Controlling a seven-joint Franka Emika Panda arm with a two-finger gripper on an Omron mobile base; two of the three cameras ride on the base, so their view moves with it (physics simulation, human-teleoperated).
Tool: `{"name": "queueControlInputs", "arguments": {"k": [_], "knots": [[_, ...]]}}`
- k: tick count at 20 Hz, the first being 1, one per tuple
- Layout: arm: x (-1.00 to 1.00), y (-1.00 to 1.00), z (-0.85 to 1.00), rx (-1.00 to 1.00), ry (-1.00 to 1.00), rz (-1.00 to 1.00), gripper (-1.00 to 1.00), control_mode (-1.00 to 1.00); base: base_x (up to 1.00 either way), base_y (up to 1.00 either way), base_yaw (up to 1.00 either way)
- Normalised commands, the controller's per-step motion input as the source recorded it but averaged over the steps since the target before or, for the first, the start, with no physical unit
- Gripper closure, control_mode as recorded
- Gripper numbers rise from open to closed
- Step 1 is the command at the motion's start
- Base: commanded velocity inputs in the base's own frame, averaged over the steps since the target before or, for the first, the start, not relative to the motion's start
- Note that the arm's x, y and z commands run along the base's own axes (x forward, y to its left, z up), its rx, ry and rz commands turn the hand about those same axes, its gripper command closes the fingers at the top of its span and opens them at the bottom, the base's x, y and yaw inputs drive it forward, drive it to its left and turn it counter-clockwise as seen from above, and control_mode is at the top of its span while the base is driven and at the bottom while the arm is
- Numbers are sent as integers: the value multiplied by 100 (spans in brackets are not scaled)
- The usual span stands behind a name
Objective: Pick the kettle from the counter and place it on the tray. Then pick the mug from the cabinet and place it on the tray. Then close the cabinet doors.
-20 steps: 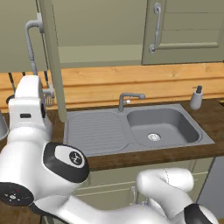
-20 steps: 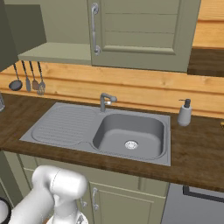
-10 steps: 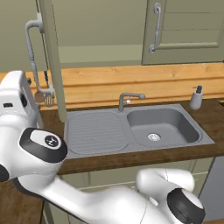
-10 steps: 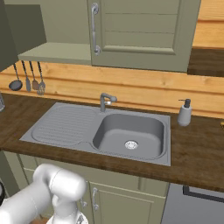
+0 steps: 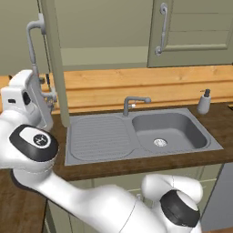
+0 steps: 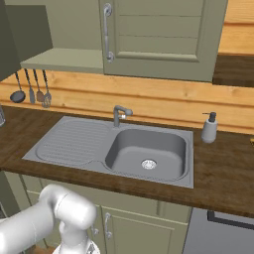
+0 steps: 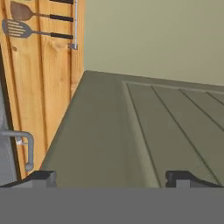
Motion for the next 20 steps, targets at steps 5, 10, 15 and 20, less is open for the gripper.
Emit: {"name": "queueControlInputs", "arguments": {"k": [5,10,15,20], "knots": [[12,-71,4,4,0,-11,-100,-100,0,0,0],[23,-72,9,5,0,-7,-100,-100,0,0,0],[40,-79,12,7,0,-2,-100,-100,0,0,0],[54,-86,4,9,0,0,-100,-100,0,0,0]]}}
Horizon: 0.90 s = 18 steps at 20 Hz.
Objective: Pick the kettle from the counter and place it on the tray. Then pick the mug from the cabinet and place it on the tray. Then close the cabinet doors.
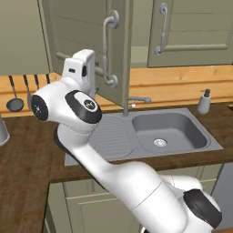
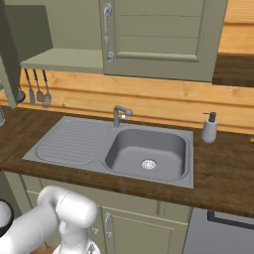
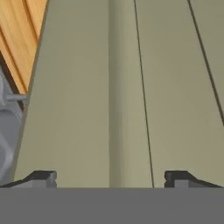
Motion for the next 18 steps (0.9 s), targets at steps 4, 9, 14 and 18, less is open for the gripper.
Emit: {"name": "queueControlInputs", "arguments": {"k": [4,9,14,18], "knots": [[54,-87,0,9,0,0,-100,-100,0,0,0],[56,-84,1,9,0,0,-100,-100,0,0,0],[67,-74,3,9,0,2,-100,-100,0,0,0],[76,-65,10,8,0,4,-100,-100,0,0,0]]}}
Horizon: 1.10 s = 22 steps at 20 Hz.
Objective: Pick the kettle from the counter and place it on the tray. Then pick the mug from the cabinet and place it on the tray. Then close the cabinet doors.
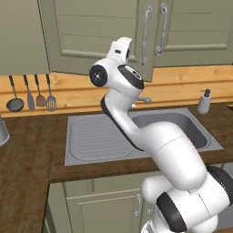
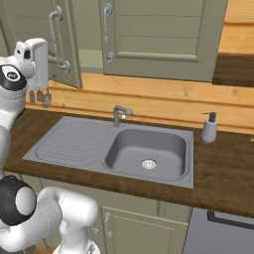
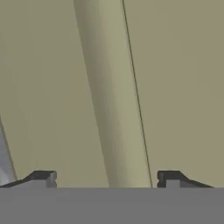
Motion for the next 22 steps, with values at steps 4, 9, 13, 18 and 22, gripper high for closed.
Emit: {"name": "queueControlInputs", "arguments": {"k": [4,9,13,18,22], "knots": [[79,-59,12,7,0,5,-100,-100,0,0,0],[78,-56,5,7,0,5,-100,-100,0,0,0],[83,-50,0,8,0,5,-100,-100,0,0,0],[86,-45,0,8,1,4,-100,-100,0,0,0],[80,-36,0,7,2,2,-100,-100,0,0,0]]}}
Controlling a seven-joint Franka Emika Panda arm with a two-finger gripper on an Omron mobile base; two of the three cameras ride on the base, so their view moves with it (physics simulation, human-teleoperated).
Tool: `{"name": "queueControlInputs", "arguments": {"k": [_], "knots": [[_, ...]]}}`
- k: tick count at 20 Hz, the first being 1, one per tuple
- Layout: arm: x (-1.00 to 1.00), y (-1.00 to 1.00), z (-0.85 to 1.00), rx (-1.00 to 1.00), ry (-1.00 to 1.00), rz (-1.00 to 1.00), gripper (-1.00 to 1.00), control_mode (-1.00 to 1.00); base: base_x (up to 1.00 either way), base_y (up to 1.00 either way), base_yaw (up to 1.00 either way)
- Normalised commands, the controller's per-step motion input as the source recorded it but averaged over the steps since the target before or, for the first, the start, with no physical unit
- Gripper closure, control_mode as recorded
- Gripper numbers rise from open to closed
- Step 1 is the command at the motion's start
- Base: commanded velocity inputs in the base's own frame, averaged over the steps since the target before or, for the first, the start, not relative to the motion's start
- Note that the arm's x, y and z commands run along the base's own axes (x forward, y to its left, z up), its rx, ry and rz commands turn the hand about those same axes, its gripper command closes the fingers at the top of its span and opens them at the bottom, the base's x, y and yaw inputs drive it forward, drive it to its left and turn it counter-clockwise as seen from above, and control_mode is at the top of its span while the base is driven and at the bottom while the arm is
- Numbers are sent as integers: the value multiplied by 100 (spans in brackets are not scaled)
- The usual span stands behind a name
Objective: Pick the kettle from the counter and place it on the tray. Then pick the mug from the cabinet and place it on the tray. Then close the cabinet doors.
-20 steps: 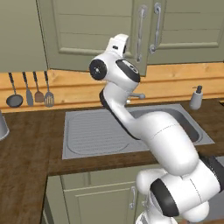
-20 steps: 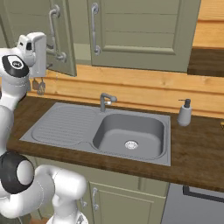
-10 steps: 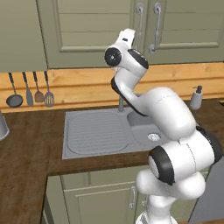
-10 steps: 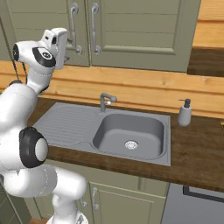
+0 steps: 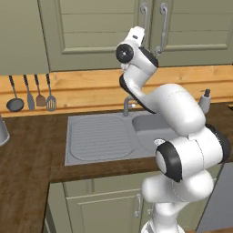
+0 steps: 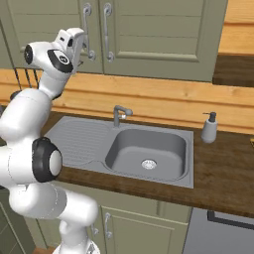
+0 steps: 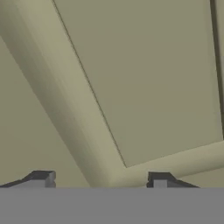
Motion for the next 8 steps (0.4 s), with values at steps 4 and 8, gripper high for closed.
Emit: {"name": "queueControlInputs", "arguments": {"k": [4,8], "knots": [[72,-28,-4,6,2,0,-100,-100,0,0,0],[64,-23,-5,4,2,0,-100,-100,0,0,0]]}}
